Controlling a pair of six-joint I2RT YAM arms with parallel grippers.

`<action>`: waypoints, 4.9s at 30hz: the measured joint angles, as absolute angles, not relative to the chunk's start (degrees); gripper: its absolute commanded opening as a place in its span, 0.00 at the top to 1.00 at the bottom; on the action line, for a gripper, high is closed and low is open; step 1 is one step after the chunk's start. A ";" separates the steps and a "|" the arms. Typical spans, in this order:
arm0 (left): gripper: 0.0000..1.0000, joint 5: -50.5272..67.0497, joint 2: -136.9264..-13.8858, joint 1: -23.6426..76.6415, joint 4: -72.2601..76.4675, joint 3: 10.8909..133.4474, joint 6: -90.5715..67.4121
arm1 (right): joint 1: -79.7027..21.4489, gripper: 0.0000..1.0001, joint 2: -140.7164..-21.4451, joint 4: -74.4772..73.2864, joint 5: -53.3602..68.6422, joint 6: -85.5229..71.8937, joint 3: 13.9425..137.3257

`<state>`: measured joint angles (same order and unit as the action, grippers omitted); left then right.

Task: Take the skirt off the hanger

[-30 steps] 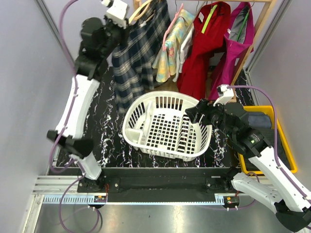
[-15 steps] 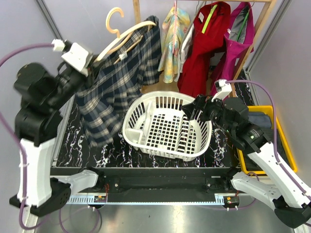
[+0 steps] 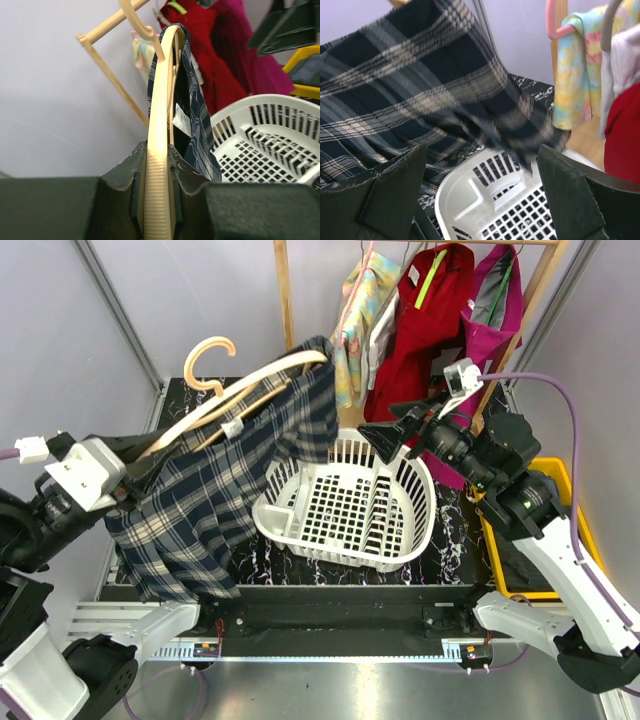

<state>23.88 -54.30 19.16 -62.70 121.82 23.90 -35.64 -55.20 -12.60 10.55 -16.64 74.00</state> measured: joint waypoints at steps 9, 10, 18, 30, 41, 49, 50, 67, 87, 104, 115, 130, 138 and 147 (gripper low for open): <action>1.00 29.82 -54.85 19.16 -66.32 128.90 18.65 | -35.64 0.00 -59.59 -11.66 11.62 -10.33 74.98; 1.00 30.00 -54.63 19.18 -66.11 129.14 18.37 | -35.64 0.00 -59.79 -11.60 11.62 -10.26 74.98; 1.00 30.70 -51.81 19.18 -65.45 123.81 18.20 | -35.64 0.00 -57.25 -5.41 11.25 -15.20 76.88; 1.00 31.35 -51.40 19.18 -64.10 118.80 18.22 | -35.64 0.00 -55.79 6.81 11.53 -25.91 77.17; 1.00 31.27 -50.17 19.14 -63.37 117.45 18.48 | -35.62 0.07 -65.73 7.25 11.62 -31.92 77.30; 1.00 31.33 -49.54 19.14 -61.82 114.59 18.70 | -35.64 0.69 -66.50 7.09 12.86 -34.24 79.02; 1.00 31.33 -49.47 19.14 -61.65 114.45 18.76 | -35.64 0.76 -66.61 7.05 13.13 -34.74 79.29; 1.00 31.07 -46.44 19.11 -54.46 105.82 19.68 | -35.70 1.00 -73.63 1.83 13.19 -35.68 89.30; 1.00 31.18 -65.06 25.17 -37.98 100.88 16.05 | -35.57 1.00 -83.74 -0.25 18.11 -35.97 101.97; 1.00 17.52 -56.95 23.68 -28.56 102.32 20.82 | -31.77 1.00 -84.99 -11.75 11.42 -24.45 131.04; 1.00 -1.89 -50.13 22.50 -12.80 102.13 17.93 | -31.77 1.00 -88.64 -14.94 8.36 -17.06 146.96; 1.00 -3.90 -48.73 22.50 -12.58 95.00 14.96 | -31.75 1.00 -98.04 -17.58 4.99 -11.79 157.40; 1.00 -3.88 -47.66 22.50 -12.60 93.12 14.44 | -31.75 1.00 -98.37 -10.37 2.61 -11.57 159.63; 1.00 -3.68 -46.92 22.50 -12.51 92.82 13.89 | -31.75 1.00 -96.38 -5.67 2.04 -10.33 157.49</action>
